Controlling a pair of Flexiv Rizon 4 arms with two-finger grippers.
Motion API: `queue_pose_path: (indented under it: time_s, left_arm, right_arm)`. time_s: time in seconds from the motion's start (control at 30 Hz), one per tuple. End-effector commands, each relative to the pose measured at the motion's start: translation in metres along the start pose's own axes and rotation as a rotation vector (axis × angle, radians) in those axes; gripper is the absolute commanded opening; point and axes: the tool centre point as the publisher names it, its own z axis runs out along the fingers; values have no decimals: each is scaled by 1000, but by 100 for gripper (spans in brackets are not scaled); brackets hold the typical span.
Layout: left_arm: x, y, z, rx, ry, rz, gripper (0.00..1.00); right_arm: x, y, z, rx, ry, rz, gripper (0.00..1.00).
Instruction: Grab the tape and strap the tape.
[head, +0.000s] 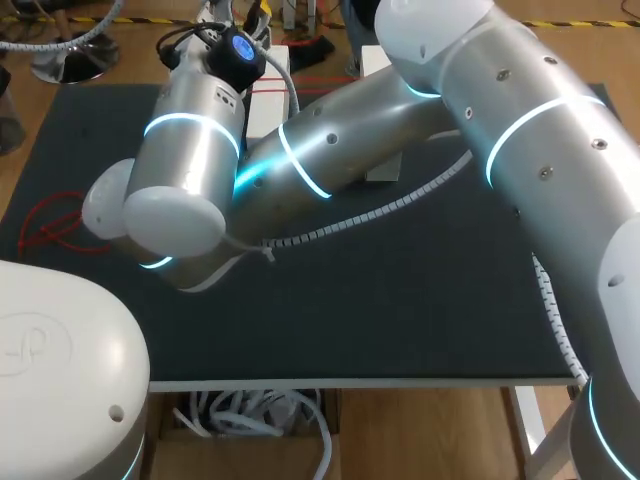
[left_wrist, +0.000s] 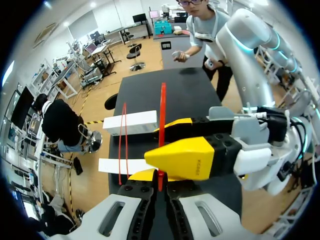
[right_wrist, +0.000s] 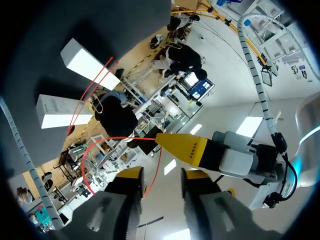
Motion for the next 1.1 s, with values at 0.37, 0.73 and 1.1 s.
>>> queue_pose_path:
  time_s: [0.37,0.73,1.1]
  left_arm:
    - [0,-1,-1,-4,2,0,0]
    - [0,-1,-1,-4,2,0,0]
    - [0,-1,-1,-4,2,0,0]
  right_arm:
    - [-1,-30,-20,-25,9,30,30]
    - [4,-80,-33,-3,26,72,33]
    - [21,-147,-18,37,68,63,100]
